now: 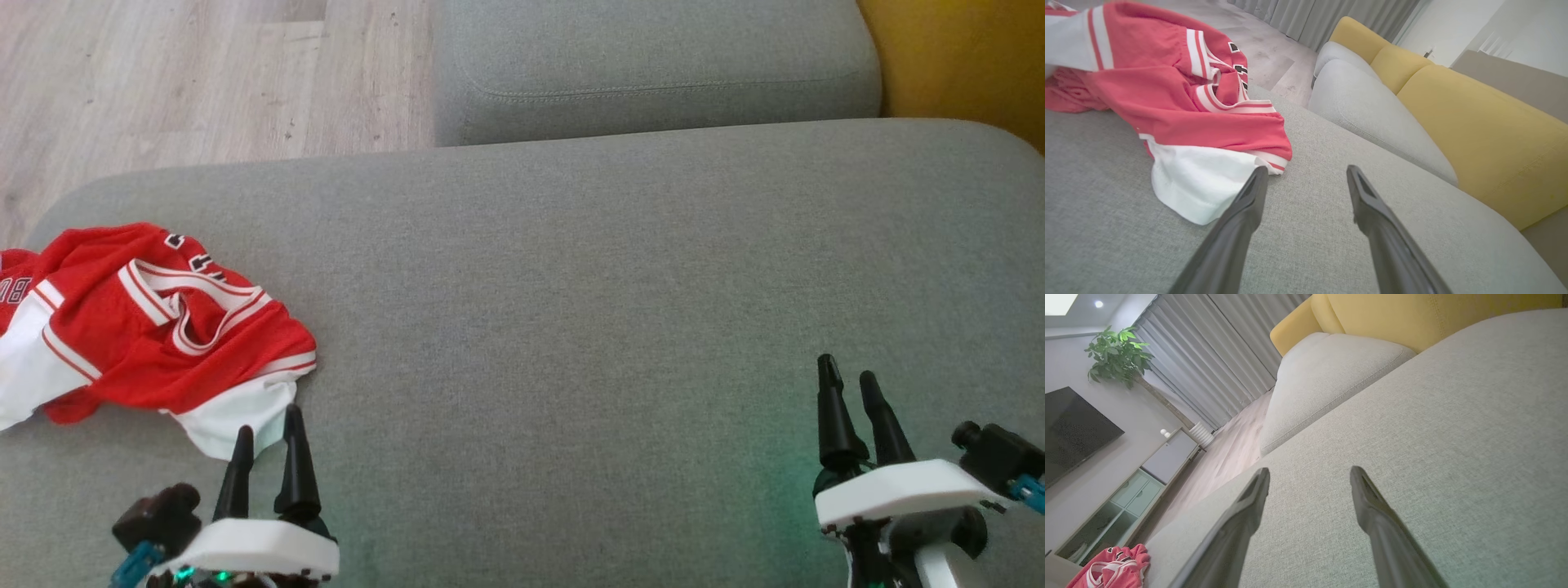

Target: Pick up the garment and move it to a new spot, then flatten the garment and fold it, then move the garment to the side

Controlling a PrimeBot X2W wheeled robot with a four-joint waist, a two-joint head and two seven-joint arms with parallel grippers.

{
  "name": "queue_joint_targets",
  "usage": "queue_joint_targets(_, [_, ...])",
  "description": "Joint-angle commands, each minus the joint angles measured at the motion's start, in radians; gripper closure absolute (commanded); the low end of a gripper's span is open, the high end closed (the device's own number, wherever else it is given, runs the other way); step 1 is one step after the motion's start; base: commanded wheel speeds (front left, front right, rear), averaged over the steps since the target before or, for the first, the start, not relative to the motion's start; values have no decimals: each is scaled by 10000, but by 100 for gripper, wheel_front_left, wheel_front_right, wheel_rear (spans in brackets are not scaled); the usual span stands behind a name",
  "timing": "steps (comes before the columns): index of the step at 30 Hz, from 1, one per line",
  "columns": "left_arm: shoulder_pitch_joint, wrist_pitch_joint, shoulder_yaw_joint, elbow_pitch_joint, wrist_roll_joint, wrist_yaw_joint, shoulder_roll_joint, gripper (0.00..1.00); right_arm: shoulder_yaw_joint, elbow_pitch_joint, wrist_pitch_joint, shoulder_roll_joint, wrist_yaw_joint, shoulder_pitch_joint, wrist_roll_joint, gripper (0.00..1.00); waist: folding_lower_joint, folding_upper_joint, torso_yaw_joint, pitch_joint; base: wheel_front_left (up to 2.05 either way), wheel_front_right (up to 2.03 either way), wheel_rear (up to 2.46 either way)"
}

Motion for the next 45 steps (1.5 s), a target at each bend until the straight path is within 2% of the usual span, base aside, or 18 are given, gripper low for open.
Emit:
queue_joint_targets(1, [-438,-133,112,-306,294,49,189,0,192,-392,-164,-62,52,-559,-293,0,0,0,2,-4,0,0,0])
queue_joint_targets(28, [-459,-879,-215,-80,2740,507,216,0,548,-672,-610,-76,69,-596,-3234,0,-1,0,9,-103,0,0,0])
queue_joint_targets(45, [-379,-1105,-204,-11,3912,994,219,0,688,-794,-822,-85,80,-482,-4666,0,-1,0,3,-200,0,0,0])
